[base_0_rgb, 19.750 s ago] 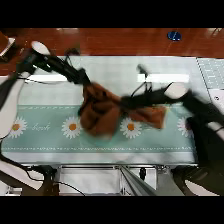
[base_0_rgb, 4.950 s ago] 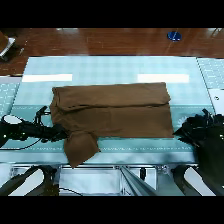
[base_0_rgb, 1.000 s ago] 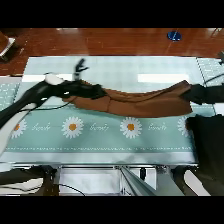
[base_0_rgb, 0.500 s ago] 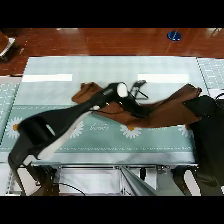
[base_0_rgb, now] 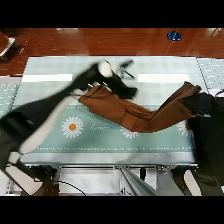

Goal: Fold the shirts.

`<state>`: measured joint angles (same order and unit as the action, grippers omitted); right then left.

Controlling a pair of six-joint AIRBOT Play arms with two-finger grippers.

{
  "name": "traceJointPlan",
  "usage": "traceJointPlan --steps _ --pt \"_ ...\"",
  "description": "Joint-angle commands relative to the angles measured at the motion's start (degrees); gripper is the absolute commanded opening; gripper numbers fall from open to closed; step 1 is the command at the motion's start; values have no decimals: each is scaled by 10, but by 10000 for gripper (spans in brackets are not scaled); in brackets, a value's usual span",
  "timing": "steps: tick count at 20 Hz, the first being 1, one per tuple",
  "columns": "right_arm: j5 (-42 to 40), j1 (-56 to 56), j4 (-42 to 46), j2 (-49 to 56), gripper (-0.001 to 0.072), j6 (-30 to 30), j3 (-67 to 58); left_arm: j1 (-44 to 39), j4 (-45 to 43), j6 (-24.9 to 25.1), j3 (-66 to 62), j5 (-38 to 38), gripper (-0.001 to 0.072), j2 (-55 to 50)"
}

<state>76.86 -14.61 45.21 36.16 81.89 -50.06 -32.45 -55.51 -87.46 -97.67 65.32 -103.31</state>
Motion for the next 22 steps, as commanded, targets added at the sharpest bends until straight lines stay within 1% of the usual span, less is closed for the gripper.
traceJointPlan --steps 1,3,6,9,11,14,18,19,20,21,22 --pt "-62 85 -43 61 17 -6 -9 131 -114 0 44 62 26 122" --pt "-120 170 -43 132 17 -7 -46 198 -140 0 117 50 26 229" --pt "-188 289 -43 283 17 -8 -151 268 -140 4 269 -7 27 400" --pt "-211 370 -44 439 17 -7 -268 289 -140 -5 433 -58 27 554" --pt "-219 405 -44 524 17 -2 -335 288 -123 -23 520 -75 27 627" --pt "-221 432 -44 620 17 10 -411 288 -65 -22 613 -91 27 683" --pt "-220 448 -48 700 18 27 -472 288 -24 -22 678 -123 27 685" --pt "-224 451 -58 712 58 28 -478 288 -24 -22 685 -130 27 683" --pt "-224 453 -77 722 291 27 -483 288 -25 -22 688 -138 27 680" --pt "-222 454 -91 726 414 14 -486 288 -24 -22 688 -146 27 676" --pt "-217 449 -91 724 416 7 -490 288 -24 -22 688 -156 27 671"
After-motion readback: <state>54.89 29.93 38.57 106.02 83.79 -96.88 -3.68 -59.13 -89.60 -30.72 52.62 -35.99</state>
